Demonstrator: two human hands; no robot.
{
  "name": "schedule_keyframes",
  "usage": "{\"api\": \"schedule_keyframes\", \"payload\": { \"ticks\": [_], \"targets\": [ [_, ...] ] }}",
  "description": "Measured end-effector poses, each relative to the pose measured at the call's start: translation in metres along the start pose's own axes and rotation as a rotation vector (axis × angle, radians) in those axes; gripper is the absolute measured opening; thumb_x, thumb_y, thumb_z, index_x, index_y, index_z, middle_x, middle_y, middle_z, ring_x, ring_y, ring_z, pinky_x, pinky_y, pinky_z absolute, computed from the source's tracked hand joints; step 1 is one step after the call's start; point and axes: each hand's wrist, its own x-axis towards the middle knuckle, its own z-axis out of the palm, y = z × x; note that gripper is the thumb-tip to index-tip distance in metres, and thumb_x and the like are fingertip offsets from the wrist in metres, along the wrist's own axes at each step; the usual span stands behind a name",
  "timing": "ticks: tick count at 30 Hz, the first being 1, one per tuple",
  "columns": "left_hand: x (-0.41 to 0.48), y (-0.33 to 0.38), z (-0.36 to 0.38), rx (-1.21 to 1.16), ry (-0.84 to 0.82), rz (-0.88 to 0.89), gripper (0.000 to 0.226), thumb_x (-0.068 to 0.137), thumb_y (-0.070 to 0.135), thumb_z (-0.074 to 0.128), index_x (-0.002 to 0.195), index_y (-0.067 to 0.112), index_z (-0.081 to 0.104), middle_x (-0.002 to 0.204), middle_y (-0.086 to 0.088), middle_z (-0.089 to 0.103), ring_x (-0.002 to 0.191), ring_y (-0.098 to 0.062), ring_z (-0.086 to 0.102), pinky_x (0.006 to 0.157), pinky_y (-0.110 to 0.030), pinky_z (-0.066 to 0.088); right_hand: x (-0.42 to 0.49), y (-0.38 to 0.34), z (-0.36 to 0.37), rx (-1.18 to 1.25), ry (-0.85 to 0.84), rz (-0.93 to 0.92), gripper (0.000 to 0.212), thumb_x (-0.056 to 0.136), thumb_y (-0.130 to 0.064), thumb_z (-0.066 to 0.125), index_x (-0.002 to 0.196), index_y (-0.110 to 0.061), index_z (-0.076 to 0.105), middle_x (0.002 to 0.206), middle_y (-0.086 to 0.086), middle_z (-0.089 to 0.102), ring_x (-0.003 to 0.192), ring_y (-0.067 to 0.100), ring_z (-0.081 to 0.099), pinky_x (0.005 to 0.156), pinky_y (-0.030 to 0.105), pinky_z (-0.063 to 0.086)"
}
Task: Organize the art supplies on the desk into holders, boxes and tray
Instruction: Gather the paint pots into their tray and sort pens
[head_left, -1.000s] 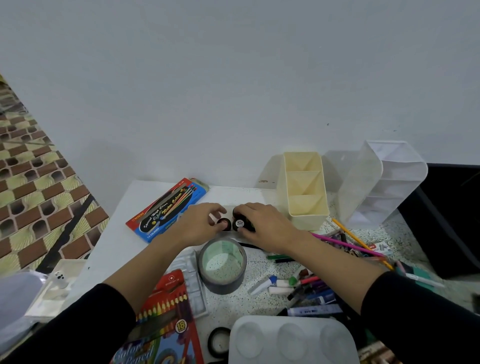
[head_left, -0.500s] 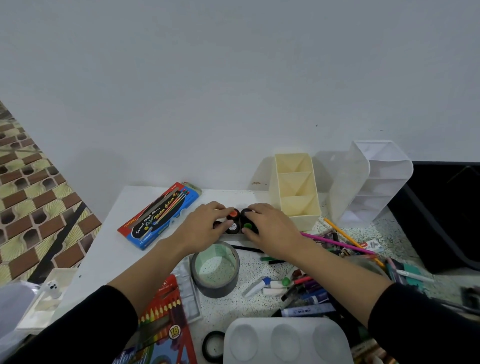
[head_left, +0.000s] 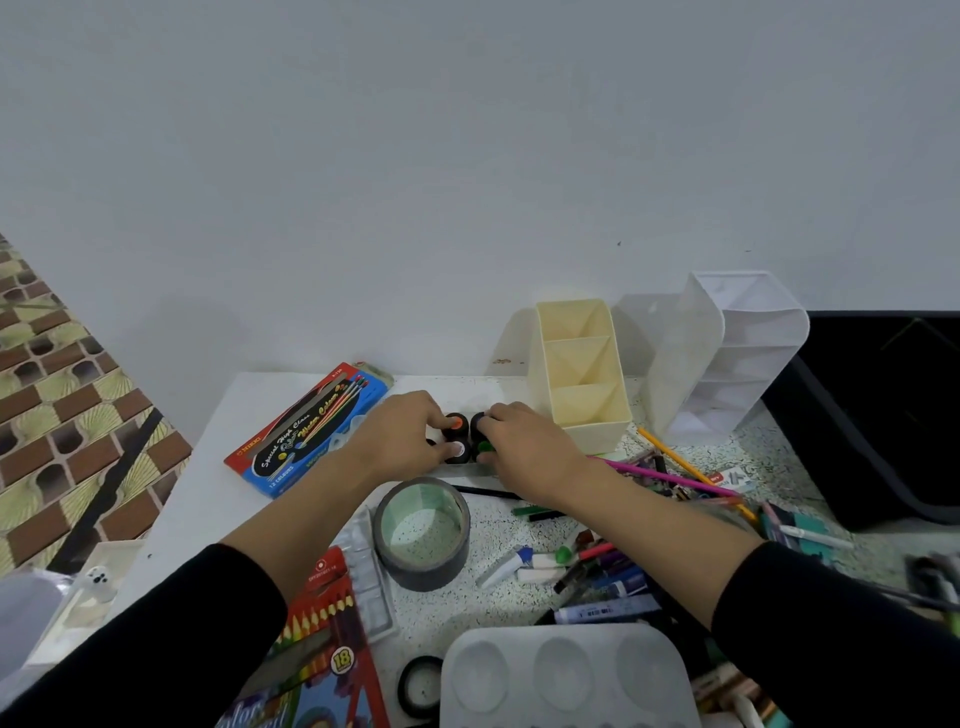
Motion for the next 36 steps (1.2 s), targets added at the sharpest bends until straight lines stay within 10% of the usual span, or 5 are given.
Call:
{"api": "schedule_keyframes", "payload": {
  "ticks": [12, 17, 23, 31, 36],
  "targets": [
    [-0.018, 0.018, -0.004, -0.007, 0.052, 0.134, 0.024, 0.094, 0.040, 0.065, 0.113, 0.028, 0.071, 0.097, 0.004, 0.054, 0.078, -0.005, 0.052, 0.083, -0.035, 0.050, -0.029, 0.003, -0.040, 0.342, 0.178, 0.088, 0.028, 0.098, -0.029, 0.061, 0.120, -0.012, 0.067, 0.122, 0.003, 0.066, 0.113, 0.019, 0.059, 0.098, 0.034, 0.047],
    [-0.045, 0.064, -0.018, -0.199, 0.078, 0.296, 0.007, 0.093, 0.030, 0.069, 0.098, 0.028, 0.073, 0.081, 0.010, 0.061, 0.075, -0.011, 0.056, 0.071, -0.029, 0.048, -0.077, 0.021, -0.087, 0.679, 0.320, 0.190, 0.009, 0.097, -0.023, 0.064, 0.094, -0.021, 0.073, 0.085, -0.009, 0.072, 0.080, 0.010, 0.069, 0.078, 0.025, 0.056],
    [-0.077, 0.117, 0.004, -0.241, -0.128, 0.462, 0.008, 0.096, 0.034, 0.066, 0.095, 0.029, 0.072, 0.085, 0.012, 0.066, 0.081, -0.011, 0.060, 0.070, -0.026, 0.049, -0.146, 0.062, -0.102, 0.419, 0.092, 0.152, 0.007, 0.095, -0.027, 0.067, 0.092, -0.026, 0.072, 0.082, -0.012, 0.070, 0.079, 0.005, 0.063, 0.066, 0.014, 0.045],
    [-0.087, 0.147, 0.036, -0.163, -0.246, 0.403, 0.017, 0.096, 0.045, 0.062, 0.091, 0.031, 0.070, 0.086, 0.016, 0.066, 0.082, -0.005, 0.061, 0.069, -0.023, 0.049, -0.200, 0.108, -0.083, 0.316, -0.002, 0.221, 0.022, 0.092, -0.039, 0.067, 0.113, -0.031, 0.067, 0.095, -0.011, 0.064, 0.085, 0.006, 0.060, 0.077, 0.028, 0.051],
    [-0.101, 0.155, 0.046, -0.173, -0.329, 0.386, 0.019, 0.095, 0.046, 0.064, 0.094, 0.029, 0.071, 0.089, 0.014, 0.067, 0.085, -0.008, 0.061, 0.070, -0.017, 0.048, -0.204, 0.111, -0.058, 0.379, 0.058, 0.262, 0.017, 0.095, -0.027, 0.059, 0.088, -0.015, 0.069, 0.073, 0.001, 0.065, 0.067, 0.023, 0.059, 0.067, 0.045, 0.051]
  ]
}}
